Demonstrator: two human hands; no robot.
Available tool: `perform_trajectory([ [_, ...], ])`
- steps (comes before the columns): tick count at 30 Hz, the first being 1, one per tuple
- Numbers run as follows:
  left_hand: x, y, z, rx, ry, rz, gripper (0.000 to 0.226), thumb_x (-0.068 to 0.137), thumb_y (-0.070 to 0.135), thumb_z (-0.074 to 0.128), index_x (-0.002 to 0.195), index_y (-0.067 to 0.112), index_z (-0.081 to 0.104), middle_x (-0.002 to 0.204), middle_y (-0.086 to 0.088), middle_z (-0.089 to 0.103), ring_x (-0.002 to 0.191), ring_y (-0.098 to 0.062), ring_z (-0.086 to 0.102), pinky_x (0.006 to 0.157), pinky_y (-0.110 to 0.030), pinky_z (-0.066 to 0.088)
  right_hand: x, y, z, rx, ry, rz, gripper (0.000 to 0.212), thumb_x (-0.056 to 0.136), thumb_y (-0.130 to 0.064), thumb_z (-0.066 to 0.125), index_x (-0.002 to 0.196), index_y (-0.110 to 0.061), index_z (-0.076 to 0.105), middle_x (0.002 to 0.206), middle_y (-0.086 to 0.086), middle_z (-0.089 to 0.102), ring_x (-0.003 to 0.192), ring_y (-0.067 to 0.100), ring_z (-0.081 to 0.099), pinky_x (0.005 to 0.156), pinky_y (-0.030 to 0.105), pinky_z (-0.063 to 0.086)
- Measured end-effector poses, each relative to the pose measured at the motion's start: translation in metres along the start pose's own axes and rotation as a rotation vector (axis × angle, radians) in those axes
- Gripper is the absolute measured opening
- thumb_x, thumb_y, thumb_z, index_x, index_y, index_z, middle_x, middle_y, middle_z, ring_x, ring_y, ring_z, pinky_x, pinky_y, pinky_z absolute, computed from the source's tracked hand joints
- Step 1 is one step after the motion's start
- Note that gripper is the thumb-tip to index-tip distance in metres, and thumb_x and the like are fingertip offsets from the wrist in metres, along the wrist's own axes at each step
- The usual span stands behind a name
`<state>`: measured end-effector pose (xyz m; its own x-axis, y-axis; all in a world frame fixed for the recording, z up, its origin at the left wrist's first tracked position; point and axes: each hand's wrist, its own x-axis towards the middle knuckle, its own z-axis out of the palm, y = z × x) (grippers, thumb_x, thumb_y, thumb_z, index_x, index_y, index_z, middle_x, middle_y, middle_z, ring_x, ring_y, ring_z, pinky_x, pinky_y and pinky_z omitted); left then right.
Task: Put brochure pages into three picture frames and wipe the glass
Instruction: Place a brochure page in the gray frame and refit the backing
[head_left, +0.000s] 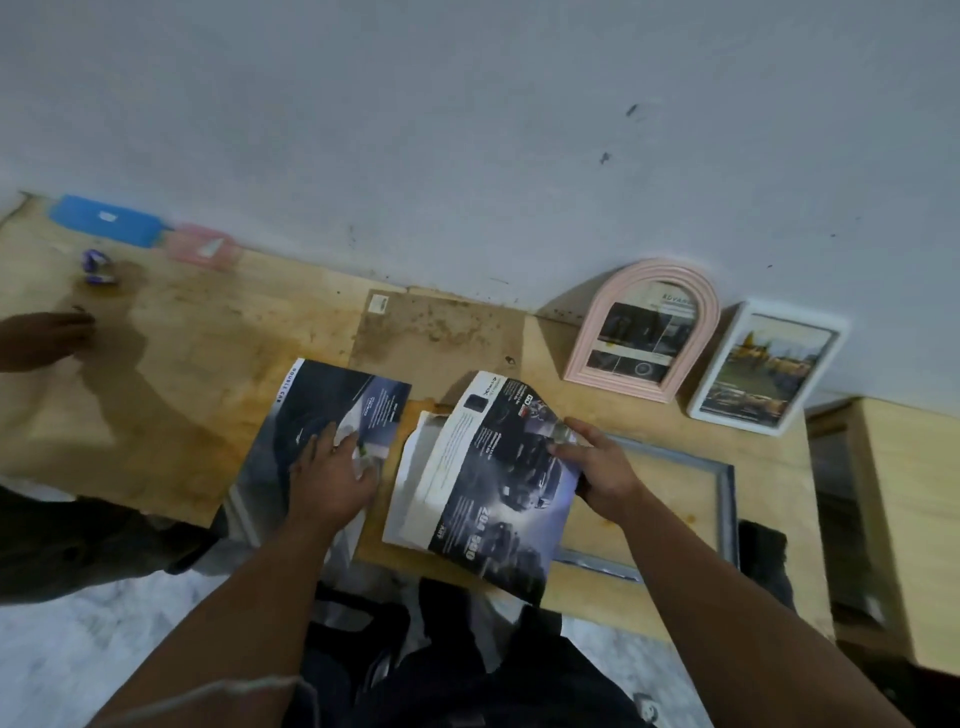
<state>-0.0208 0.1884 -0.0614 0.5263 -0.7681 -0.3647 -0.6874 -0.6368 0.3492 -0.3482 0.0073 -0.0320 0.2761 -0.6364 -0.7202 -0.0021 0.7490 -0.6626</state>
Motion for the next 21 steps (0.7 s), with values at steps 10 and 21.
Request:
perform_trajectory([
  [10, -0.040, 0.166, 0.009, -1.100, -0.720, -0.314, 0.063, 0.086, 0.076, 0.061, 0.119, 0.023, 0.070, 0.118, -0.006, 0.077, 0.110, -0.028, 0.074, 0.096, -0.049, 0.060, -0.042, -0.006, -0.090, 0.388, 0.079, -0.062, 0.054, 0.090, 0.005, 0.064, 0.142, -0.003, 0.053, 0.135, 0.024, 0.064, 0.126, 0.045, 0.058, 0.085, 0.047, 0.061],
  [21, -0.072, 0.264, 0.075, -0.786, -0.438, -0.043, 0.016, 0.094, 0.007, 0.074, 0.100, 0.021, 0.070, 0.095, 0.002, 0.073, 0.094, -0.020, 0.070, 0.079, -0.030, 0.052, -0.090, 0.020, -0.204, 0.157, 0.337, 0.010, 0.026, 0.094, -0.027, 0.073, 0.114, -0.010, 0.071, 0.109, 0.013, 0.077, 0.103, 0.034, 0.069, 0.085, 0.047, 0.057],
])
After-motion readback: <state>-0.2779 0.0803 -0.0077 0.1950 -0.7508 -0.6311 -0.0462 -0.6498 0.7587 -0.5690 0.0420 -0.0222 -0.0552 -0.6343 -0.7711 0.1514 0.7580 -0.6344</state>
